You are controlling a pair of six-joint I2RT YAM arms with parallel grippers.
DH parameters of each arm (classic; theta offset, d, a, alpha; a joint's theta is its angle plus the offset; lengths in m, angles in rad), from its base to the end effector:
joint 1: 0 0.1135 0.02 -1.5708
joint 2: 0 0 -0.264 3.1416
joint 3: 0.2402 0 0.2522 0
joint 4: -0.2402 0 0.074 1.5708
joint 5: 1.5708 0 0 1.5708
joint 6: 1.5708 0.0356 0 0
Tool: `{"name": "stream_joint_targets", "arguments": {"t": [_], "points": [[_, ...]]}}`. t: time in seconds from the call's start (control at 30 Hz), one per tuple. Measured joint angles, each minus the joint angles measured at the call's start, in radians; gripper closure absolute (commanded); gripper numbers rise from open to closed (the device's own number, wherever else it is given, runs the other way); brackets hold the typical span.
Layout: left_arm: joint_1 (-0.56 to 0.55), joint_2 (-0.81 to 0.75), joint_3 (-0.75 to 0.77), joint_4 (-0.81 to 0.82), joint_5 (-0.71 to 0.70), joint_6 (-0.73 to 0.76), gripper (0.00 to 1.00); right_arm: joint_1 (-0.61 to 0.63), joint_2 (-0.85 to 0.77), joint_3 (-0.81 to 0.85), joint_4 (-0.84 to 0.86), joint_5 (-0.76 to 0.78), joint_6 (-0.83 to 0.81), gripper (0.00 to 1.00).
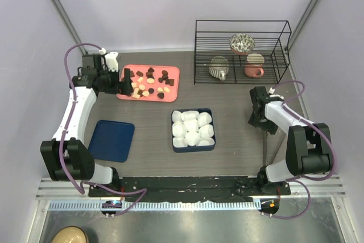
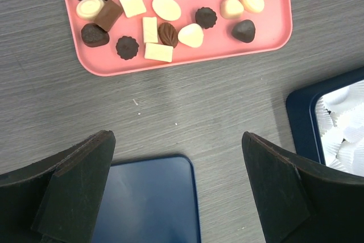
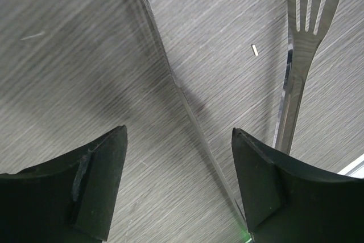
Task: Pack the chocolate
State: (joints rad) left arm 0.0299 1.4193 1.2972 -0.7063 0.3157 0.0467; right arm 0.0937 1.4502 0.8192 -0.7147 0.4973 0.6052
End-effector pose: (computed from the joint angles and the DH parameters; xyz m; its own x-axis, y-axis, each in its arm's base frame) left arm 0.3037 -0.0020 0.3247 -0.7272 0.0227 -0.6860 0.2156 0.9564 -0.1970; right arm 0.2454 0.0060 0.1769 -0.7846 0.4285 -0.4481 0.5717 0.7797 -0.2554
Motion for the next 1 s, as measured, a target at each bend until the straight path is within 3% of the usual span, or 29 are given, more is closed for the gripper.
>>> {"name": "stream_joint_targets", "arguments": {"t": [0.2,0.47,1.0], "points": [[0.005,-0.001,-0.008,0.003,0.006,0.014,0.0,-0.007,0.008,-0.002,0.019,-0.022,-0.002,0.48],[0.009,-0.022,-0.03,-0.002,0.01,0.018,0.0,-0.009,0.037,-0.006,0.051,-0.069,-0.005,0.55],[0.012,-0.108,-0.066,-0.011,0.008,0.042,0.0,0.002,0.048,-0.007,0.128,-0.193,-0.055,0.99]]}}
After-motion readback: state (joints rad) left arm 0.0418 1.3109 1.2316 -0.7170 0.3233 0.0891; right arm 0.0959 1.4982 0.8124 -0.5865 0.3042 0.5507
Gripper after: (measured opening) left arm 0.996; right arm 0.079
